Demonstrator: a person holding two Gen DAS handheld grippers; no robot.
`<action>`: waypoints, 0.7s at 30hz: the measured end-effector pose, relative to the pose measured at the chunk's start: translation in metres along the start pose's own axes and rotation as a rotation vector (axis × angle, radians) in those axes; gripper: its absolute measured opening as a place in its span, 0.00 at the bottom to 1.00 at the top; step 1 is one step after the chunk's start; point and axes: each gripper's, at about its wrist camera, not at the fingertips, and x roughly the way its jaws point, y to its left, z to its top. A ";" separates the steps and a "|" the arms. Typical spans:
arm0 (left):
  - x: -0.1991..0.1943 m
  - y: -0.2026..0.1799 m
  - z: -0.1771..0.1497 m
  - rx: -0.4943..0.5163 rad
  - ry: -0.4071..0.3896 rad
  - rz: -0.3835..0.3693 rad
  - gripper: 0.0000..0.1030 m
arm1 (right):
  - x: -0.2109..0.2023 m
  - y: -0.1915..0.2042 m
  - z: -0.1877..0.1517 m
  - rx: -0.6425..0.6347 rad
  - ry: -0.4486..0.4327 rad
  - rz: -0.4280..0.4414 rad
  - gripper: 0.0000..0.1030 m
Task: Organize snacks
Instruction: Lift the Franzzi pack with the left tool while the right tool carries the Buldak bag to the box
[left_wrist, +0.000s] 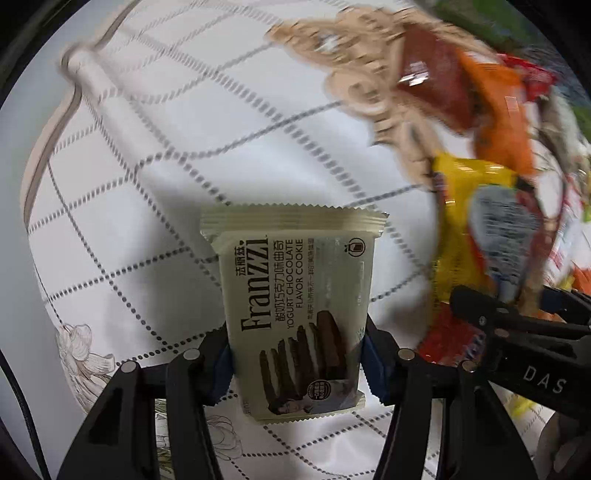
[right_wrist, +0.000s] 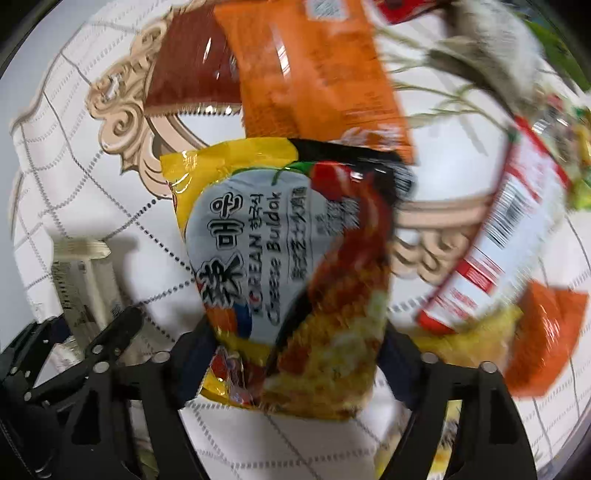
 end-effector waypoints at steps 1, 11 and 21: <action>0.003 0.004 0.001 -0.018 0.014 -0.002 0.53 | 0.005 0.001 0.003 -0.003 0.007 -0.009 0.85; -0.048 -0.013 0.020 0.014 -0.049 0.033 0.53 | 0.005 0.011 -0.010 -0.068 -0.068 -0.016 0.84; -0.176 -0.068 0.045 0.104 -0.276 -0.060 0.53 | -0.038 -0.003 -0.036 -0.049 -0.259 0.094 0.84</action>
